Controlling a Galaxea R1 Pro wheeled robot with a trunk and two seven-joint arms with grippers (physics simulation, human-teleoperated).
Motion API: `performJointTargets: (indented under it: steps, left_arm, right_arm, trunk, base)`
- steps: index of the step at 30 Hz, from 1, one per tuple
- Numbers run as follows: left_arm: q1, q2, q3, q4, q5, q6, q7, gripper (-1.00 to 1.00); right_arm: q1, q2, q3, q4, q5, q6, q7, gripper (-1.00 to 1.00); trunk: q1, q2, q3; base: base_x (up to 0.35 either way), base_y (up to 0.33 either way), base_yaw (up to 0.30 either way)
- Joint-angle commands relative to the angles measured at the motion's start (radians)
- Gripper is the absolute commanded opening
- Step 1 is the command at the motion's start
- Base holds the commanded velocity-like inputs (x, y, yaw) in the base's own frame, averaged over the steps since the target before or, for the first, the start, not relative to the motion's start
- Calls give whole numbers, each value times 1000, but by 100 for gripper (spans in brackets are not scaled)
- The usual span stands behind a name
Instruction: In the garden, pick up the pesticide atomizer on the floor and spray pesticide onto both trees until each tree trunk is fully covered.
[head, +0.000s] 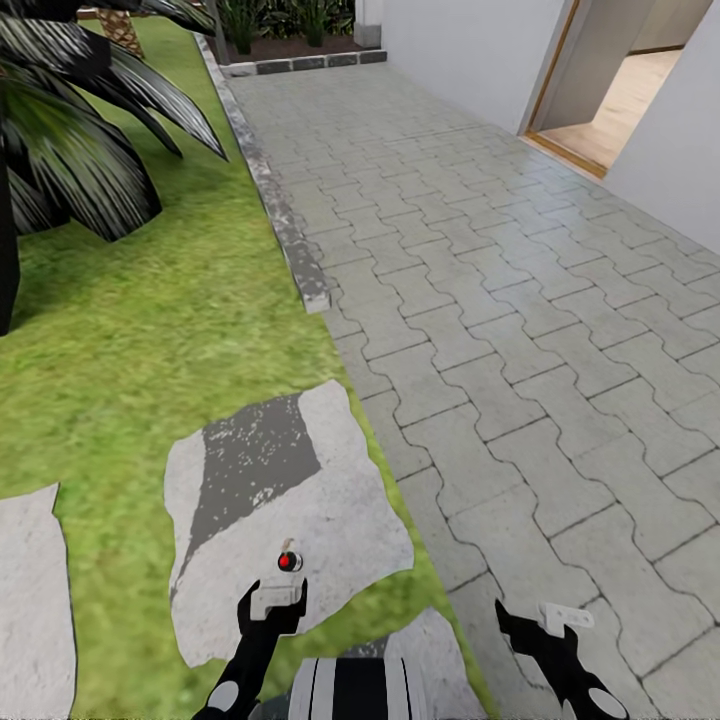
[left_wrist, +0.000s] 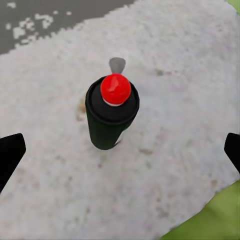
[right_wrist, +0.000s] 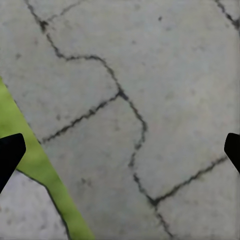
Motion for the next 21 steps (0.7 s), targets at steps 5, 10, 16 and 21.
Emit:
performJointTargets:
  steps: [5, 10, 16, 21]
  left_arm:
    - [-1, 1, -8, 0, 6, -7, 9, 100]
    - [-1, 2, -8, 0, 6, -8, 10, 100]
    - [-1, 2, -8, -8, 6, -8, 10, 100]
    - [-1, 2, -8, -55, 6, -8, 10, 100]
  right_arm:
    - [-1, 1, -3, 0, 0, -38, 7, 100]
    - [-1, 19, -1, 0, 2, -66, 10, 100]
    - [-1, 37, 50, 0, 3, -123, 4, 100]
    - [-1, 41, 79, 0, 3, -139, -3, 100]
  trunk:
    - [0, 0, -9]
    - [0, 0, -17]
    - [0, 0, -26]
    - [0, 0, -34]
  base:
    - [0, 0, 0]
    - [0, 0, 0]
    - [0, 0, 0]
    - [0, 0, 0]
